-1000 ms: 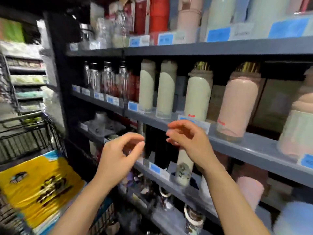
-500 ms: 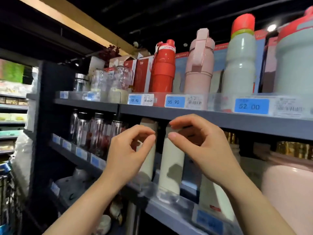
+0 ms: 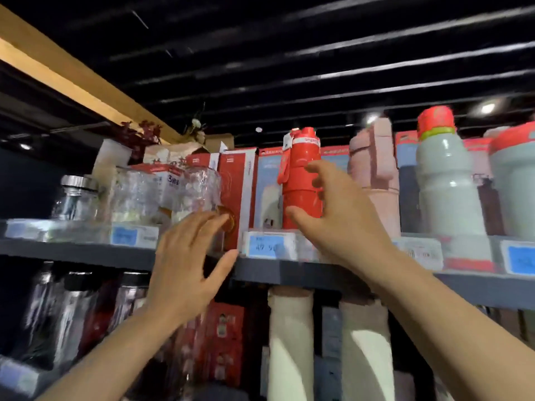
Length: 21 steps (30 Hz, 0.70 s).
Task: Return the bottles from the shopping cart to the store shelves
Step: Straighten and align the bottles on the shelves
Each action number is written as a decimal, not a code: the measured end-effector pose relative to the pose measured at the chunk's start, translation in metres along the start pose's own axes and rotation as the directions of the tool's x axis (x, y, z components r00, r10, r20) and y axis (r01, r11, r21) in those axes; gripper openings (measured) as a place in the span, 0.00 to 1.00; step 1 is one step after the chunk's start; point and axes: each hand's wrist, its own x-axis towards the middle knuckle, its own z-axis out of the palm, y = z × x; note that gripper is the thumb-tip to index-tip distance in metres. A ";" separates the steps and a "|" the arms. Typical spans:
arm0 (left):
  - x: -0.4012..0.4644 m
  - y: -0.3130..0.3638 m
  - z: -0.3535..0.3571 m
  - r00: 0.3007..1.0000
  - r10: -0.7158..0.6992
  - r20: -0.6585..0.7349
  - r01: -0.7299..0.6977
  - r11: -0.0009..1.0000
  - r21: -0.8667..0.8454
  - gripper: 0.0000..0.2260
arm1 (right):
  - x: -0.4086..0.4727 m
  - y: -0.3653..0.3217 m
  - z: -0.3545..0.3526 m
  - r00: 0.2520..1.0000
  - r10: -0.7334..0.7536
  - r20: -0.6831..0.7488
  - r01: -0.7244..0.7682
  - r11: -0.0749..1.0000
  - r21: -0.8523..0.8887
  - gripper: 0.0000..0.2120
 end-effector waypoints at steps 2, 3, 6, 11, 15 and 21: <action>0.008 -0.012 0.011 1.000 0.009 0.008 -0.009 1.000 0.004 0.27 | 0.011 0.000 0.021 0.998 0.057 -0.003 -0.057 0.983 -0.174 0.30; 0.010 -0.014 0.015 1.000 0.012 -0.011 -0.012 1.000 0.011 0.28 | 0.014 0.002 0.029 0.996 0.093 0.005 -0.089 0.962 -0.257 0.33; 0.011 -0.017 0.025 0.994 0.028 -0.108 -0.027 1.000 0.013 0.28 | 0.022 0.006 0.041 0.980 0.195 0.043 -0.167 0.917 -0.361 0.40; 0.011 -0.022 0.032 0.983 0.071 -0.172 -0.072 0.997 0.002 0.23 | 0.044 0.013 0.041 0.934 0.355 0.048 -0.326 0.899 -0.294 0.52; 0.009 -0.020 0.033 0.986 0.046 -0.161 -0.048 0.999 -0.007 0.23 | 0.047 0.022 0.049 0.923 0.383 0.041 -0.354 0.887 -0.297 0.55; 0.008 -0.020 0.031 0.989 0.049 -0.142 -0.048 0.999 0.009 0.23 | 0.046 0.027 0.053 0.923 0.385 0.013 -0.369 0.893 -0.257 0.54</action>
